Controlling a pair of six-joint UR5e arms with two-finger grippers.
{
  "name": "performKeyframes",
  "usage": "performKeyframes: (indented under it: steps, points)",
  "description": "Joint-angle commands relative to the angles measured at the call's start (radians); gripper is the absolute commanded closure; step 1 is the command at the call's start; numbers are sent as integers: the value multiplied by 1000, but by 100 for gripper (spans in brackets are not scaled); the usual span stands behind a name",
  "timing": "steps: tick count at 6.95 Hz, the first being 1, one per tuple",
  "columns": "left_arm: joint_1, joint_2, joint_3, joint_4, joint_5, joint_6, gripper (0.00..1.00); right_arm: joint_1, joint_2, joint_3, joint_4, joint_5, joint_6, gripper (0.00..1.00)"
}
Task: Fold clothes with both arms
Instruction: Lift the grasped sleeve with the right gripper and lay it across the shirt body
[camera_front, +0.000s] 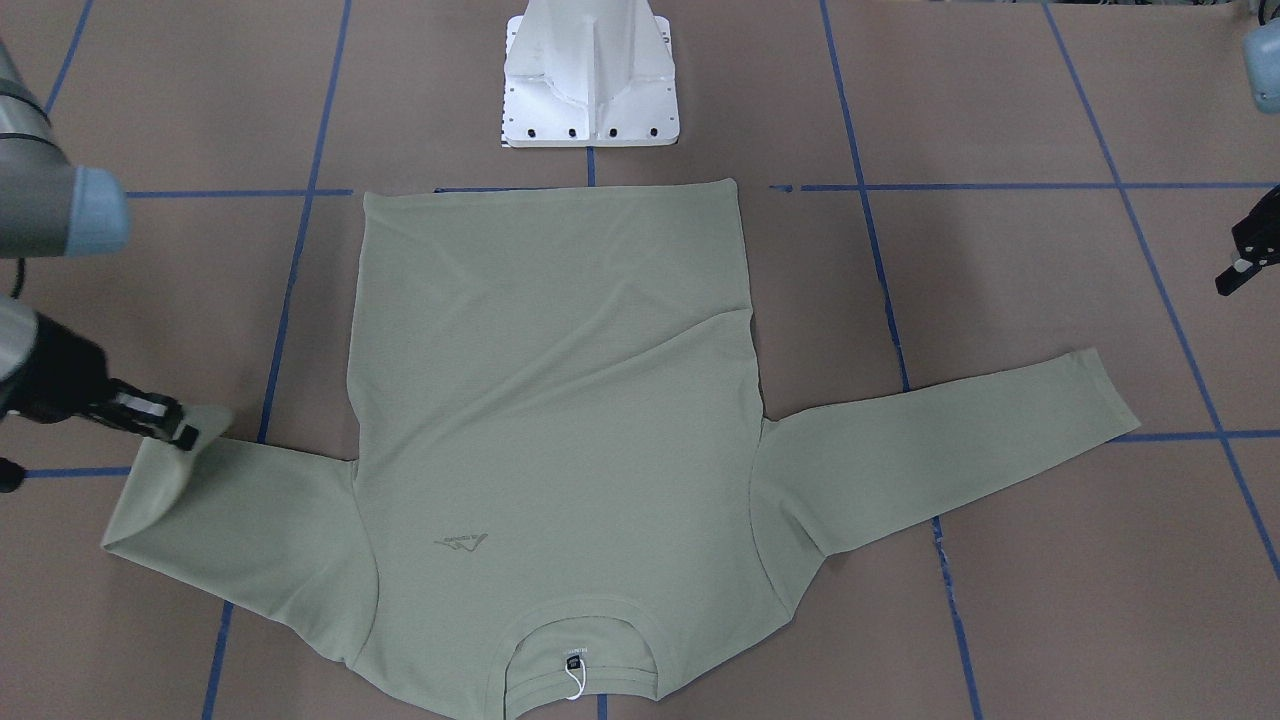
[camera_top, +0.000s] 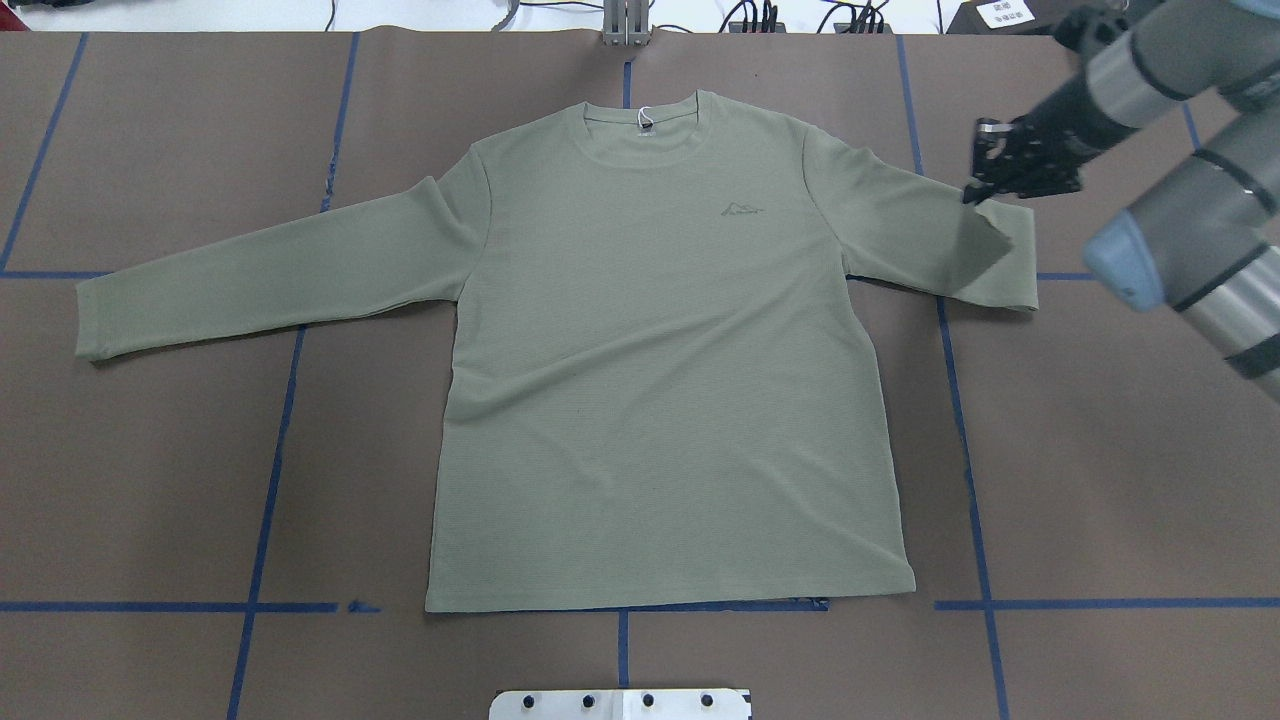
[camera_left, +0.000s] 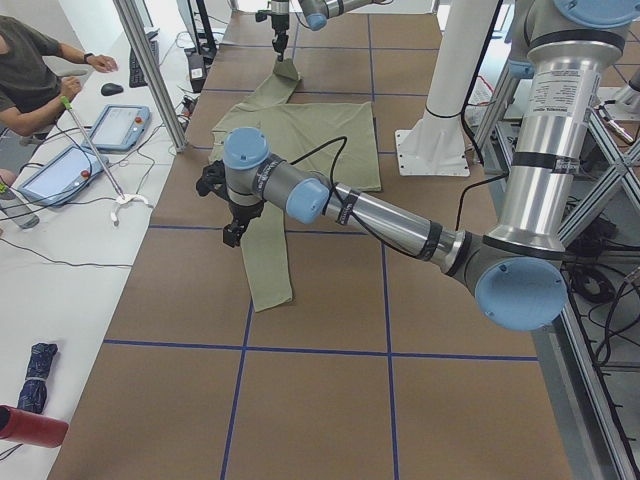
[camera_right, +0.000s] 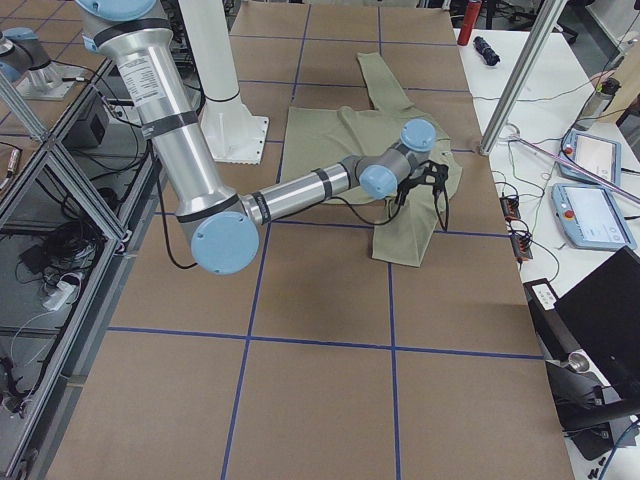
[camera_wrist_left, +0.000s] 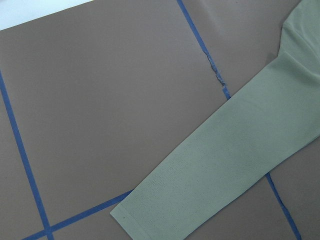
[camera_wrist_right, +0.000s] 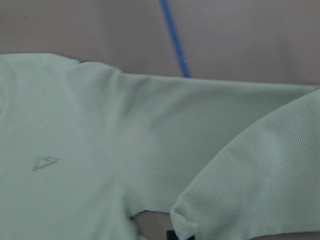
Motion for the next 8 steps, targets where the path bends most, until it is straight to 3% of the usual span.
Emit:
performKeyframes:
  steps: [1, 3, 4, 6, 8]
  points:
    - [0, -2, 15, -11, 2, -1, 0, -211, 305, -114, 1, -261, 349, 100]
    - [2, -2, 22, -11, 2, -1, 0, -278, 507, -321, 8, -317, 366, 100]
    - [2, -3, 28, -11, 2, -1, 0, -320, 569, -377, 12, -379, 367, 100]
    - [8, -17, 44, -8, 4, -1, 0, -378, 620, -480, 102, -435, 366, 100]
    - [11, -21, 40, -17, 11, 2, 0, -424, 646, -515, 116, -492, 367, 100]
